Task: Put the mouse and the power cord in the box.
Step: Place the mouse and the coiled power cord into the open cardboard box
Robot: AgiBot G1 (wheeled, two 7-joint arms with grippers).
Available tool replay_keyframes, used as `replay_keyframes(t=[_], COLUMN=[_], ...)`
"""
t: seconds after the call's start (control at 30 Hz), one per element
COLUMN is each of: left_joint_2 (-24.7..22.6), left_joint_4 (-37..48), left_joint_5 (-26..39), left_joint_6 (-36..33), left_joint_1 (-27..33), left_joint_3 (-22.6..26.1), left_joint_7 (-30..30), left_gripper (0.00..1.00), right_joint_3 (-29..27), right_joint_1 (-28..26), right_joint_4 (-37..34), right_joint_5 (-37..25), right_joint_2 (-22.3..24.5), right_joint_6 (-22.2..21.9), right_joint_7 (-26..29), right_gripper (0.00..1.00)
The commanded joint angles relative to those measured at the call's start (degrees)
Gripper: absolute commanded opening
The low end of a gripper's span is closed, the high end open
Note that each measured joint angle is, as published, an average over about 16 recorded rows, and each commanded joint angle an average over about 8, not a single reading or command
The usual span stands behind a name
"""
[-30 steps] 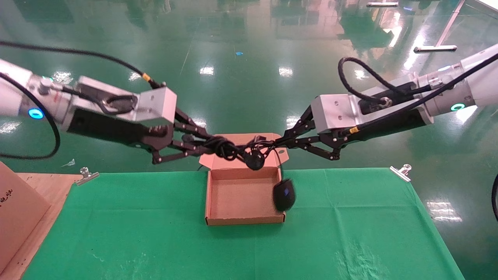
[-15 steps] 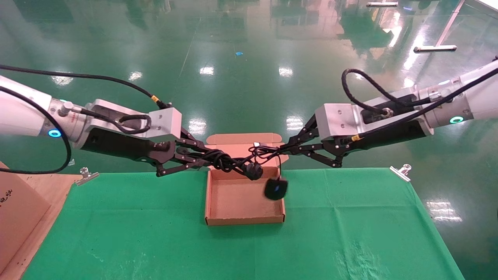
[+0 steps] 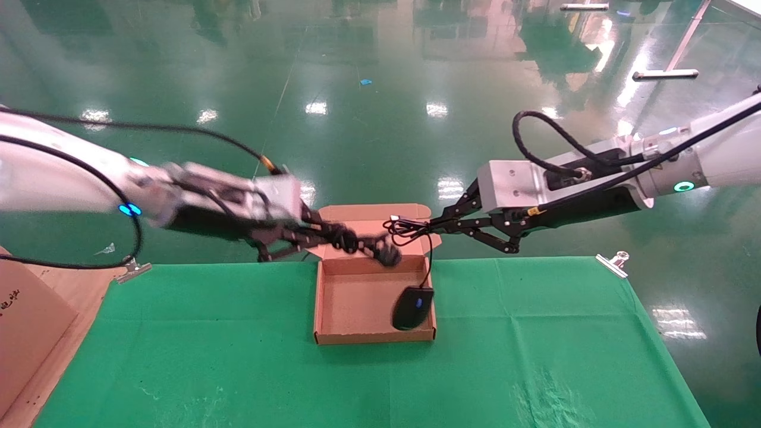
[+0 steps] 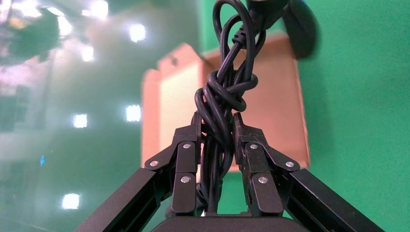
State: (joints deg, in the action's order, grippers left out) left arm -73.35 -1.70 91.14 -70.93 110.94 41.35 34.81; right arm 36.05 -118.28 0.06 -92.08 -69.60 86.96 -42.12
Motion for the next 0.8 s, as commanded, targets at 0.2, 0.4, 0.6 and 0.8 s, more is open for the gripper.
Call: replay_keyframes(t=[0.2, 0.4, 0.6, 0.8], left_joint_2=[-3.58, -4.96, -5.32, -5.17], left_joint_4=[-1.27, -5.41, -12.20, -16.08], left_joint_5=[-0.73, -2.82, -5.20, -7.78], left_joint_6=[13.76, 25.66, 32.07, 34.18], left_joint_1=[-7.30, -14.85, -21.76, -24.65], left_joint_3=[-0.54, -1.22, 0.61, 4.06], left_joint_7=[4.15, 3.24, -0.87, -5.04], left_gripper=[0.00, 0.00, 0.11, 0.84], right_joint_3=[-0.50, -0.74, -0.72, -0.58], right_joint_1=[0.57, 1.64, 2.90, 3.69], right_joint_4=[-0.27, -0.51, -0.64, -0.57], right_joint_5=[0.71, 1.05, 1.00, 0.82], right_joint_2=[0.89, 1.70, 2.28, 2.76], right_joint_6=[1.60, 1.97, 1.12, -1.49], right_joint_7=[-0.61, -1.27, -1.81, -2.14], right_gripper=[0.00, 0.00, 0.00, 0.00])
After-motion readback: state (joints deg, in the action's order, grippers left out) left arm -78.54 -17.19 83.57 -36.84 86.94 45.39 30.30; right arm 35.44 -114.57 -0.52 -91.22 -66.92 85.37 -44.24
